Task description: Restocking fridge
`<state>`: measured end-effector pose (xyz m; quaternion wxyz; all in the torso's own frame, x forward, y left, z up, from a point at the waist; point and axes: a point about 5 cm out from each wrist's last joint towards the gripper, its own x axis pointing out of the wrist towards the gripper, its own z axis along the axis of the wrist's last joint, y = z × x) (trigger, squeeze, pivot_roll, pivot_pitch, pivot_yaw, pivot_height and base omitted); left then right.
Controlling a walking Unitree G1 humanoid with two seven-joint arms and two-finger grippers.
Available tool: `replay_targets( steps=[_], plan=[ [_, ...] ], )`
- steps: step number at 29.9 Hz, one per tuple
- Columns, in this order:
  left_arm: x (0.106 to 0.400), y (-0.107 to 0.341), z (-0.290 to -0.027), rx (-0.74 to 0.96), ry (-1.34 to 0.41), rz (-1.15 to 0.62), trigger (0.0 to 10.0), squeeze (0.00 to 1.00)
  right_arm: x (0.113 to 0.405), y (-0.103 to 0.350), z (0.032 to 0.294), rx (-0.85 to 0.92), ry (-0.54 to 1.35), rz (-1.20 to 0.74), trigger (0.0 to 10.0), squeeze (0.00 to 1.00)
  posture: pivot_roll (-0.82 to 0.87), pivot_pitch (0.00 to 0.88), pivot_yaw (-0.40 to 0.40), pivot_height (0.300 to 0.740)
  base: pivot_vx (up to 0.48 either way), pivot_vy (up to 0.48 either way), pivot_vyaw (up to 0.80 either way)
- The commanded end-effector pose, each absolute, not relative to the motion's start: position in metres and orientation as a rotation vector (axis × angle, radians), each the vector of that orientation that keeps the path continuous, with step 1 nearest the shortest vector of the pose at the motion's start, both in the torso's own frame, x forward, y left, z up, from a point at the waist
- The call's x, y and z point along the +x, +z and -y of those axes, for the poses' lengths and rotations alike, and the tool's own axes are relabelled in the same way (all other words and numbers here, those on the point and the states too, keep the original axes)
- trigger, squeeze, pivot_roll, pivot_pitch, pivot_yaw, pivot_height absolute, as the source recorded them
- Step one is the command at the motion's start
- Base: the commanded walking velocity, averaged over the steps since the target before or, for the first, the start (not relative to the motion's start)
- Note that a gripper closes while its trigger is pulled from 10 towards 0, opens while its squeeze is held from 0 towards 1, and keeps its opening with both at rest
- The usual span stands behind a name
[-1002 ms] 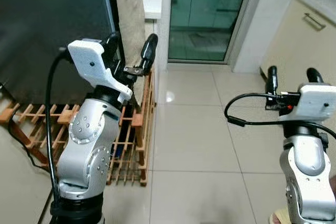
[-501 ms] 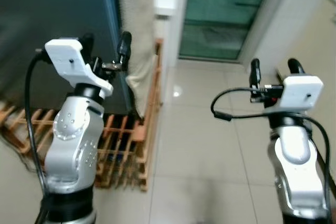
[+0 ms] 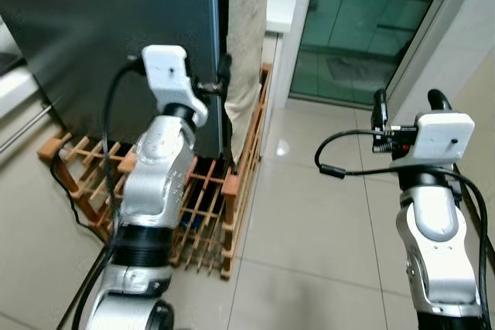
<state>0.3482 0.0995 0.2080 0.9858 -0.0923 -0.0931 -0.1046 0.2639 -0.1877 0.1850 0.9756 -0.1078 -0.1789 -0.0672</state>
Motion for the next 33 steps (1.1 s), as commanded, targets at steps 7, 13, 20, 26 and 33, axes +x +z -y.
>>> replay_targets(
  steps=[7,13,20,26,33],
  plan=[
    [0.366,0.213,-0.079,-0.181,-0.198,0.168,10.0,0.0,0.257,0.181,0.187,-0.216,-0.139,0.342,10.0,0.0,-0.17,0.002,0.002,0.711,0.0,0.0,0.0],
    [0.375,0.216,-0.078,-0.202,-0.163,0.174,10.0,0.0,0.256,0.178,0.187,-0.225,-0.136,0.33,10.0,0.0,-0.18,0.0,0.008,0.711,0.0,0.0,0.0],
    [0.383,0.223,-0.08,-0.196,-0.127,0.196,10.0,0.0,0.256,0.18,0.19,-0.243,-0.141,0.338,10.0,0.0,-0.2,0.0,0.017,0.711,0.0,0.0,0.0],
    [0.353,0.222,-0.123,-0.178,-0.186,0.255,10.0,0.0,0.252,0.181,0.19,-0.235,-0.159,0.361,10.0,0.0,-0.17,0.0,0.055,0.711,0.0,0.0,0.0],
    [0.339,0.215,-0.122,-0.18,-0.227,0.281,10.0,0.0,0.259,0.181,0.18,-0.207,-0.133,0.365,10.0,0.0,-0.11,0.0,0.024,0.711,0.0,0.0,0.0]
  ],
)
